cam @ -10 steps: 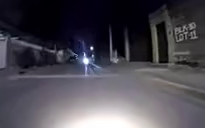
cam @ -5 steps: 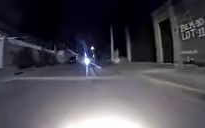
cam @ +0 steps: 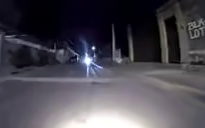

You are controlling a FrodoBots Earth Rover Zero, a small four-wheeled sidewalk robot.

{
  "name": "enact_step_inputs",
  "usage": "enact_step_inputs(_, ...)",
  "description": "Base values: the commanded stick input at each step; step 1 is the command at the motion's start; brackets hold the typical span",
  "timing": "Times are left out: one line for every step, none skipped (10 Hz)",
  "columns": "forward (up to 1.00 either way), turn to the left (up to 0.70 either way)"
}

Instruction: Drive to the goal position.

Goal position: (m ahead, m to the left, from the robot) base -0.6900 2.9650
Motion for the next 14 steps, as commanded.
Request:
enact_step_inputs(0.85, 0.04)
enact_step_inputs(0.85, 0.04)
enact_step_inputs(0.85, 0.04)
enact_step_inputs(0.85, 0.04)
enact_step_inputs(0.85, 0.04)
enact_step_inputs(0.85, 0.04)
enact_step_inputs(0.85, 0.04)
enact_step_inputs(0.85, 0.04)
enact_step_inputs(0.85, 0.04)
enact_step_inputs(0.85, 0.04)
enact_step_inputs(0.85, 0.04)
enact_step_inputs(0.85, 0.04)
enact_step_inputs(0.85, 0.04)
enact_step_inputs(0.85, 0.04)
